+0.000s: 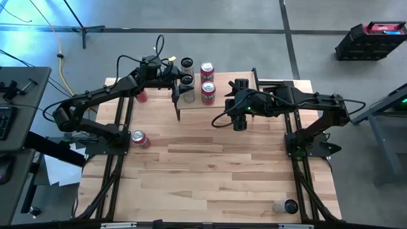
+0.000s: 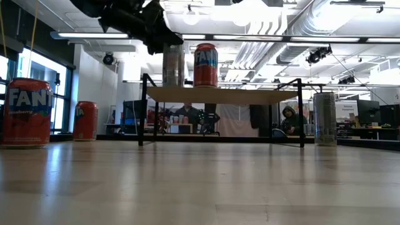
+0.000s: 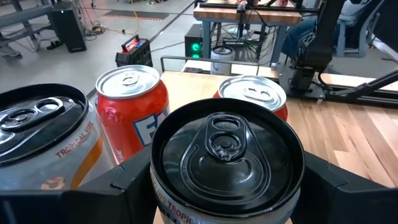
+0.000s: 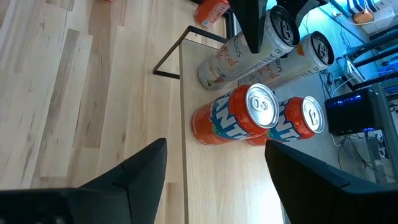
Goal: Place canned beverage on shelf
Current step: Put the white yellow soda can on the shelf aligned with the other white yellow soda can, then put the white yellow soda can on the shelf
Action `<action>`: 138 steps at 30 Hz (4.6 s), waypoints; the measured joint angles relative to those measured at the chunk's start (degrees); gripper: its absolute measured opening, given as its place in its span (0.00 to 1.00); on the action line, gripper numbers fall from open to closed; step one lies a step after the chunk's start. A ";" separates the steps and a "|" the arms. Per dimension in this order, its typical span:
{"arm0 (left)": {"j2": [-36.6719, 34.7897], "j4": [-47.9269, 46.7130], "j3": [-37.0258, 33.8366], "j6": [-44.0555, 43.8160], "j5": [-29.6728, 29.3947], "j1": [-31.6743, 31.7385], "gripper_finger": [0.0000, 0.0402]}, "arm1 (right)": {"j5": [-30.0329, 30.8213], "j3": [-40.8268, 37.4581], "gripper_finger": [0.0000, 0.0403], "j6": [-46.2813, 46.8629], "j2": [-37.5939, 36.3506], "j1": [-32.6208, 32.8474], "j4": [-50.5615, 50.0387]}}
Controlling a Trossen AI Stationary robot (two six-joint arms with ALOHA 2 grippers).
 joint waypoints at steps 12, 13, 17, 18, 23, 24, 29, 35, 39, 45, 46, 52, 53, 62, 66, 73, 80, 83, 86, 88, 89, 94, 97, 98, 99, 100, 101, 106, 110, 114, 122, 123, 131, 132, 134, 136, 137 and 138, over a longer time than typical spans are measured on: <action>0.02 0.50 0.00 0.04 -0.55 -0.91 0.62 | -0.40 0.00 0.64 0.19 0.00 0.00 0.01; 0.02 0.54 0.00 0.04 -0.59 -1.11 0.62 | -0.40 0.00 0.64 0.19 0.00 0.00 0.03; 0.02 0.63 0.00 0.42 -0.59 -1.55 0.62 | -0.40 0.00 0.64 0.17 0.00 0.00 0.05; 0.02 0.63 0.00 0.51 -0.60 -1.55 0.62 | -0.40 0.00 0.64 0.17 0.00 0.00 0.04; 0.02 0.54 0.00 0.62 -0.99 -1.53 0.62 | -0.40 0.00 0.64 0.25 0.00 0.00 0.03; 0.02 0.39 0.00 0.68 -0.99 -1.53 0.62 | -0.38 0.00 0.64 0.23 0.00 0.00 0.03; 0.02 -0.61 0.00 2.43 -0.94 -1.34 0.62 | -0.38 0.00 0.64 0.25 0.00 0.00 0.02; 0.02 -0.85 0.00 2.62 -0.35 -1.07 0.62 | -0.38 0.00 0.64 0.19 0.00 0.00 0.02; 0.02 -0.90 0.00 2.60 -0.36 -1.07 0.62 | -0.38 0.00 0.64 0.26 0.00 0.00 0.01; 0.02 -0.92 0.00 2.15 -0.37 -1.07 0.65 | -0.38 0.00 0.64 0.28 0.00 0.00 0.01; 0.02 -0.93 0.00 2.03 -0.37 -1.07 0.66 | -0.38 0.00 0.64 0.30 0.00 0.00 0.01; 0.02 -0.63 0.02 1.99 -0.35 -1.07 0.72 | -0.38 0.00 0.64 0.32 0.00 0.00 0.01; 0.02 -0.55 0.02 1.99 -0.35 -1.07 0.72 | -0.38 0.00 0.64 0.31 0.00 0.00 0.01; 0.02 -0.50 0.02 1.99 -0.35 -1.07 0.73 | -0.38 0.00 0.64 0.91 0.00 0.00 -0.01; 0.02 -0.28 0.02 1.99 -0.35 -1.07 0.75 | -0.38 0.00 0.64 1.20 0.00 0.00 -0.06; -0.24 0.82 0.08 1.95 -0.37 -1.07 0.81 | -0.37 0.00 0.64 1.28 0.00 0.00 -0.04; -0.24 1.20 0.09 1.03 -0.36 -1.07 0.82 | -0.38 0.00 0.64 0.91 0.00 0.00 0.46; -0.37 1.16 0.09 0.96 -0.37 -1.07 0.82 | -0.37 0.00 0.64 1.15 0.00 0.00 0.35; -0.83 2.05 0.08 0.98 -0.37 -1.11 0.82 | -0.38 0.00 0.64 1.19 0.00 0.00 0.34; -1.32 2.03 0.08 0.98 -0.37 -1.11 0.82 | -0.38 0.00 0.64 1.10 0.00 0.00 0.38; -1.64 2.03 0.09 0.98 -0.37 -1.11 0.82 | -0.36 0.00 0.64 0.96 0.00 0.00 0.37; -3.45 2.08 0.09 0.99 -0.36 -1.12 0.82 | -0.36 0.00 0.64 0.76 0.00 0.00 0.38; -4.81 2.10 0.09 0.99 -0.37 -1.18 0.82 | -0.36 0.00 0.64 0.76 0.00 0.00 0.37; -5.33 2.25 0.07 0.99 -0.36 -1.29 0.82 | -0.36 0.00 0.64 0.76 0.00 0.00 0.38; -5.80 2.52 0.08 0.98 -0.37 -1.49 0.82 | -0.36 0.00 0.64 0.76 0.00 0.00 0.37; -6.26 2.74 0.07 0.95 -0.37 -1.67 0.82 | -0.36 0.00 0.64 0.76 0.00 0.00 0.36; -6.81 3.17 0.07 0.47 -0.37 -1.87 0.82 | -0.36 0.00 0.64 0.76 0.00 0.00 0.36; -10.23 6.12 0.07 -2.45 -0.37 -3.24 0.82 | -0.36 0.00 0.64 1.47 0.00 -0.34 -0.69; -13.01 5.63 0.07 -2.87 -0.35 -4.49 0.82 | 1.22 0.00 0.64 4.29 -0.01 -0.76 -3.70; -15.65 3.06 0.09 -4.35 -0.35 -5.75 0.82 | 3.14 -0.02 0.64 10.11 -0.55 -0.76 -10.61; -19.05 1.50 0.07 -3.36 4.16 -13.54 0.82 | 7.55 -0.03 0.64 18.55 -4.55 1.17 -18.29; -19.32 1.98 0.07 -3.46 4.16 -14.79 0.82 | 8.17 0.07 0.64 18.82 -5.27 1.83 -17.67; -22.12 2.27 0.07 -2.33 4.16 -21.28 0.82 | 7.36 0.87 0.64 18.95 -8.82 9.84 -9.94; -22.59 2.32 0.07 -1.51 4.17 -21.61 0.82 | 5.30 0.82 0.64 19.21 -8.83 11.12 -8.73; -23.78 2.41 0.07 0.04 4.15 -22.10 0.82 | 1.17 -0.65 0.64 18.61 -8.83 14.15 -3.79; -25.06 2.51 0.07 0.28 4.15 -22.18 0.82 | -1.23 -3.40 0.64 16.11 -8.73 17.09 1.61; -25.69 2.48 0.07 -0.30 4.15 -22.19 0.82 | -1.71 -4.72 0.64 15.28 -8.61 18.31 3.68; -26.42 2.25 0.07 -1.15 4.17 -22.21 0.82 | -1.94 -5.87 0.64 15.13 -8.59 19.48 4.91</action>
